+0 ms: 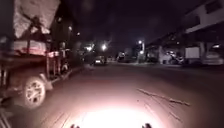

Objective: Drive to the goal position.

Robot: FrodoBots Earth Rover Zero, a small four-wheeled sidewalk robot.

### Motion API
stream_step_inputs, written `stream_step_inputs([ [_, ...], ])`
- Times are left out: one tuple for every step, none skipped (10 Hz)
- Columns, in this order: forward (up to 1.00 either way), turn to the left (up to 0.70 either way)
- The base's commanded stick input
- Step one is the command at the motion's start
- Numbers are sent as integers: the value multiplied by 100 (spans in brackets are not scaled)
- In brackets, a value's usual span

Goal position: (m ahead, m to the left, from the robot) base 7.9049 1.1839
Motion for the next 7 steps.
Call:
stream_step_inputs([
  [70,0],
  [70,0],
  [70,-3],
  [70,-26],
  [70,-35],
  [70,-25],
  [70,-11],
])
